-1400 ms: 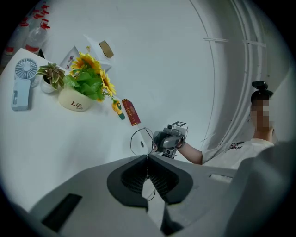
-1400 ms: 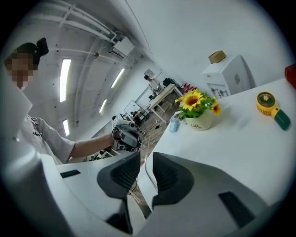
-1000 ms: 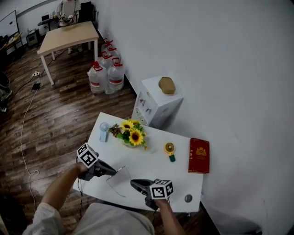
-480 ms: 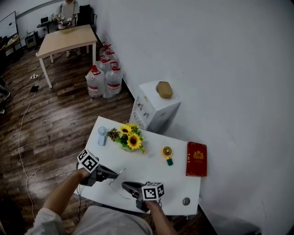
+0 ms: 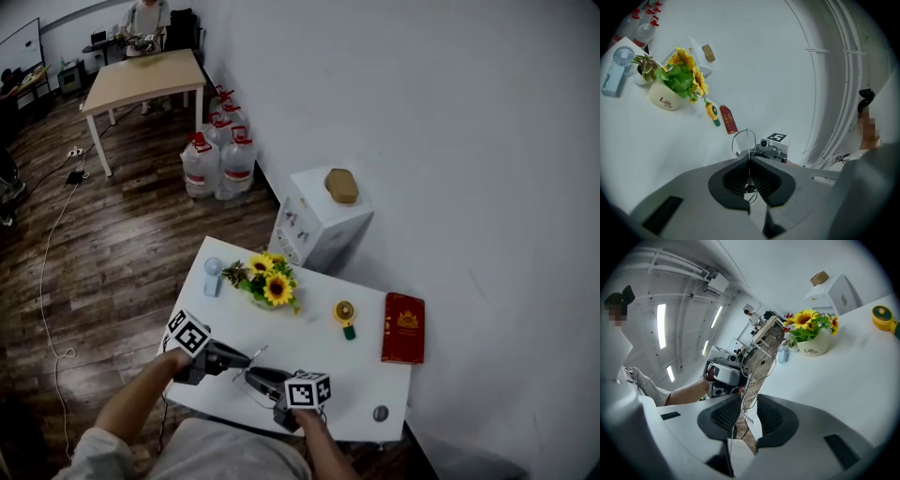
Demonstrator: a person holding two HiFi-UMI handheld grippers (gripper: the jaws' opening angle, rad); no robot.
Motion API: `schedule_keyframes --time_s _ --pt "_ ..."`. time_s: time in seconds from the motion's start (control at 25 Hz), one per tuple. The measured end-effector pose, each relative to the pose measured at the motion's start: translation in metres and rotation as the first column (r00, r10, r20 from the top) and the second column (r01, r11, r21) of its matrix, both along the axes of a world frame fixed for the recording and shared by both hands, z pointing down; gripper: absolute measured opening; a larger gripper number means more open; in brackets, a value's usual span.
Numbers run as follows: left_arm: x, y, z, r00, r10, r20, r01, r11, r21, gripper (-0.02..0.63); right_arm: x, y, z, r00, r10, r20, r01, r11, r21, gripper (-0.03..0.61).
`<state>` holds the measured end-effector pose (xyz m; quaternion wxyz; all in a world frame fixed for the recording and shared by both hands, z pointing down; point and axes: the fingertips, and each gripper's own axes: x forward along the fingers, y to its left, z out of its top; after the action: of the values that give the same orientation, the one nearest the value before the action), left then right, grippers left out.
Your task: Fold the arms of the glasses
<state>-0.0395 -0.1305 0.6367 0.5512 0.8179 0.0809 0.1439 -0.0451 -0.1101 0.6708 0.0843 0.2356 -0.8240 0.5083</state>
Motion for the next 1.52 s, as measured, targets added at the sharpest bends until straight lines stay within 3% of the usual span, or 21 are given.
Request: schedule_keyframes --time_s 0.12,0.48,0.56,0.84,0.96,1.04,1.24,1.32,1.44,1.52 --pt "0.004 0.001 -0.003 1.0 0.001 -0.014 -0.001 1.0 -0.004 0.008 0.001 -0.002 0.0 1.0 -0.004 -0.02 0.004 1.0 0.021 0.144" --pt "0.01 0.001 -0.003 0.999 -0.023 -0.03 0.022 0.999 -0.023 0.008 0.006 -0.009 0.007 0.998 0.027 -0.06 -0.025 0.999 0.042 0.19" --pt "0.008 -0.004 -0.002 0.998 -0.053 -0.028 0.052 0.998 -0.024 0.008 0.009 -0.012 0.005 0.998 0.047 -0.052 -0.044 0.998 0.048 0.219" --pt "-0.001 -0.032 0.009 0.981 -0.194 -0.001 0.194 0.98 -0.036 0.008 0.041 -0.024 0.003 0.992 0.116 -0.053 -0.112 0.992 0.062 0.221" --pt "-0.005 -0.046 0.008 0.969 -0.245 -0.002 0.245 0.969 0.012 0.008 0.055 -0.033 -0.005 0.983 0.174 -0.053 -0.169 0.981 0.091 0.215" --pt "-0.008 -0.059 0.007 0.957 -0.29 -0.002 0.289 0.956 0.049 0.008 0.067 -0.04 -0.01 0.972 0.231 -0.053 -0.223 0.967 0.122 0.209" --pt "-0.019 -0.085 0.01 0.913 -0.409 0.004 0.408 0.911 0.056 0.008 0.106 -0.051 -0.013 0.918 0.392 -0.059 -0.378 0.911 0.166 0.206" --pt "-0.021 -0.088 0.007 0.885 -0.465 0.004 0.465 0.885 -0.032 0.008 0.118 -0.054 -0.018 0.893 0.449 -0.035 -0.438 0.884 0.165 0.201" --pt "-0.02 -0.091 -0.003 0.832 -0.555 0.006 0.542 0.811 -0.22 0.008 0.129 -0.051 -0.015 0.859 0.511 0.035 -0.511 0.854 0.098 0.192" --pt "-0.022 -0.097 -0.005 0.805 -0.593 0.014 0.577 0.777 -0.253 0.008 0.13 -0.05 -0.012 0.835 0.538 0.114 -0.544 0.839 0.03 0.202"
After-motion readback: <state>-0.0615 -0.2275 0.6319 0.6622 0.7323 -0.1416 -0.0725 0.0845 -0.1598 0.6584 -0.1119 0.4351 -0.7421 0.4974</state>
